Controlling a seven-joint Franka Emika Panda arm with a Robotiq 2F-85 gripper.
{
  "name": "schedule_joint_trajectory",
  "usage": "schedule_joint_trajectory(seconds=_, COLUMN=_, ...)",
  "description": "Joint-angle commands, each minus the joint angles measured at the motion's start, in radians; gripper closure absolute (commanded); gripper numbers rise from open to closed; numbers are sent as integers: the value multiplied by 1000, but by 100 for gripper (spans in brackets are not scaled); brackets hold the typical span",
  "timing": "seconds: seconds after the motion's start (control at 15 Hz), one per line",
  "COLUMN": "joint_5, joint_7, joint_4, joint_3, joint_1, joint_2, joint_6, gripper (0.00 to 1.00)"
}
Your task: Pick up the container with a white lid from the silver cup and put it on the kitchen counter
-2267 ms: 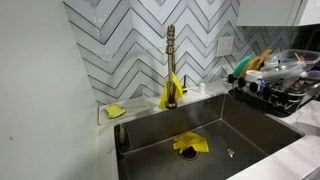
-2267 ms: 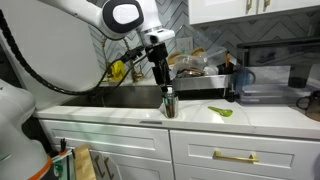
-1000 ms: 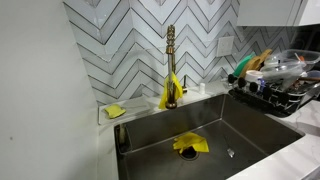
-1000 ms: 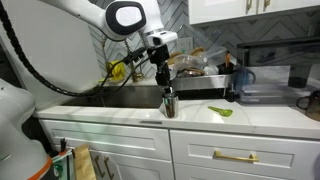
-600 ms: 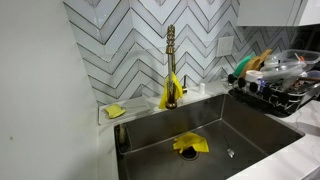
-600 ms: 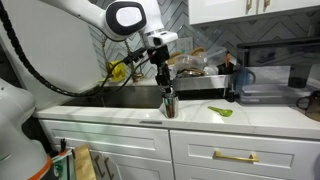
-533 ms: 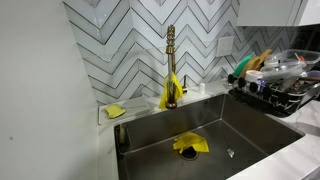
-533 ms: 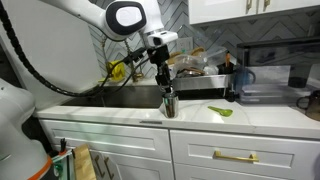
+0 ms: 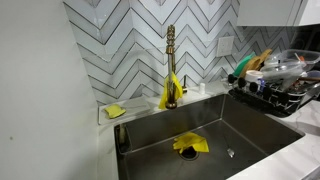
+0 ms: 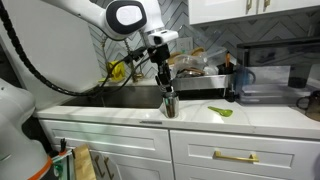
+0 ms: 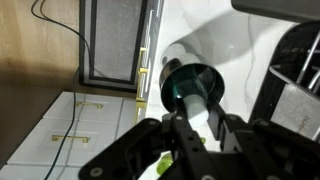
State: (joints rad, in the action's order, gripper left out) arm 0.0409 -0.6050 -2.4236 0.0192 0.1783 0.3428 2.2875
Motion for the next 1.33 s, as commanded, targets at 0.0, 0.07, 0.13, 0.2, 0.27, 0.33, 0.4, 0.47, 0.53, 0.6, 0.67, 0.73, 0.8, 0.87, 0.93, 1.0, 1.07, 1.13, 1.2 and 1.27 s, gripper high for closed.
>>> schedule_joint_trajectory(seconds=0.0, joint_5=3, joint_7=16, joint_4=45, joint_3=-11, joint_1=2, joint_2=6, joint_6=-46, gripper=93)
schedule_joint_trajectory(seconds=0.07, joint_5=1, joint_7=18, joint_4=55, joint_3=-12, joint_1=1, joint_2=6, joint_6=-54, gripper=93)
schedule_joint_trajectory(seconds=0.13, joint_5=-11, joint_7=26, joint_4=67, joint_3=-17, joint_1=-4, joint_2=6, joint_6=-62, gripper=93)
schedule_joint_trajectory(seconds=0.2, joint_5=-7, joint_7=26, joint_4=79, joint_3=-16, joint_1=-3, joint_2=6, joint_6=-72, gripper=93)
schedule_joint_trajectory(seconds=0.27, joint_5=-9, joint_7=29, joint_4=89, joint_3=-18, joint_1=-4, joint_2=5, joint_6=-80, gripper=93)
schedule_joint_trajectory(seconds=0.33, joint_5=-5, joint_7=27, joint_4=103, joint_3=-17, joint_1=-4, joint_2=6, joint_6=-96, gripper=93)
schedule_joint_trajectory(seconds=0.4, joint_5=-1, joint_7=26, joint_4=115, joint_3=-16, joint_1=-3, joint_2=7, joint_6=-112, gripper=93)
schedule_joint_trajectory(seconds=0.47, joint_5=3, joint_7=22, joint_4=131, joint_3=-14, joint_1=-2, joint_2=8, joint_6=-130, gripper=93)
schedule_joint_trajectory(seconds=0.53, joint_5=6, joint_7=18, joint_4=148, joint_3=-13, joint_1=-1, joint_2=11, joint_6=-151, gripper=93)
schedule_joint_trajectory(seconds=0.6, joint_5=12, joint_7=13, joint_4=165, joint_3=-11, joint_1=0, joint_2=14, joint_6=-167, gripper=93)
schedule_joint_trajectory(seconds=0.67, joint_5=20, joint_7=13, joint_4=186, joint_3=-9, joint_1=1, joint_2=17, joint_6=-189, gripper=93)
schedule_joint_trajectory(seconds=0.73, joint_5=21, joint_7=15, joint_4=204, joint_3=-9, joint_1=0, joint_2=17, joint_6=-206, gripper=93)
schedule_joint_trajectory(seconds=0.8, joint_5=25, joint_7=15, joint_4=221, joint_3=-9, joint_1=0, joint_2=18, joint_6=-221, gripper=93)
schedule_joint_trajectory(seconds=0.87, joint_5=26, joint_7=16, joint_4=242, joint_3=-10, joint_1=0, joint_2=16, joint_6=-242, gripper=93)
schedule_joint_trajectory(seconds=0.93, joint_5=26, joint_7=16, joint_4=255, joint_3=-11, joint_1=0, joint_2=16, joint_6=-255, gripper=93)
schedule_joint_trajectory(seconds=1.0, joint_5=27, joint_7=15, joint_4=272, joint_3=-12, joint_1=0, joint_2=14, joint_6=-273, gripper=93)
schedule_joint_trajectory(seconds=1.07, joint_5=26, joint_7=15, joint_4=286, joint_3=-14, joint_1=0, joint_2=14, joint_6=-287, gripper=93)
schedule_joint_trajectory(seconds=1.13, joint_5=30, joint_7=14, joint_4=298, joint_3=-14, joint_1=2, joint_2=13, joint_6=-300, gripper=93)
schedule_joint_trajectory(seconds=1.2, joint_5=45, joint_7=8, joint_4=307, joint_3=-15, joint_1=8, joint_2=12, joint_6=-310, gripper=93)
schedule_joint_trajectory(seconds=1.27, joint_5=76, joint_7=-6, joint_4=310, joint_3=-14, joint_1=20, joint_2=9, joint_6=-313, gripper=93)
